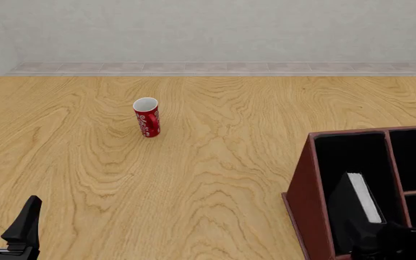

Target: Pick up the book and place it in the left compartment of the caddy.

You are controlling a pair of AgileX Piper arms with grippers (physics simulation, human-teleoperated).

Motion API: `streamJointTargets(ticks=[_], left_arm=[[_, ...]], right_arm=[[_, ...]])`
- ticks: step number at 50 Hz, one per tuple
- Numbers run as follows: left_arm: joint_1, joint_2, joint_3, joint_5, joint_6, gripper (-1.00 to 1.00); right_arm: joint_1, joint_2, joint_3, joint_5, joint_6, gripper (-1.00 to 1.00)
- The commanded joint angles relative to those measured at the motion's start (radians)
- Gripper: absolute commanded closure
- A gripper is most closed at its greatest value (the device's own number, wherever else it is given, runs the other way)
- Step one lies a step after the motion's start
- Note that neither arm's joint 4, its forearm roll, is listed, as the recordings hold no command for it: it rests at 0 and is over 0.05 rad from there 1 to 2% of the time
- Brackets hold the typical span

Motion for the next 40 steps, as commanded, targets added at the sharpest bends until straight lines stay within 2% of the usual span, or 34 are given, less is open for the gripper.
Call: streamJointTargets(ticks=[1,14,25,40], left_arm=[[0.000,0.000,0.000,0.000,0.000,-1.00],[0.000,0.000,0.000,0.000,0.000,-1.00],[0.000,0.000,0.000,0.000,0.000,-1.00],[0.000,0.000,0.000,0.000,0.000,-1.00]], right_arm=[[-0.003,0.003,-0.013,0.006,-0.001,-1.00],[0.006,-0.041,-0.054,0.072,-0.001,-1.00],[0.026,-0.095,-0.154,0.177,-0.021,-1.00],[0.046,-0.099,-0.249,0.231,-0.030,-1.00]])
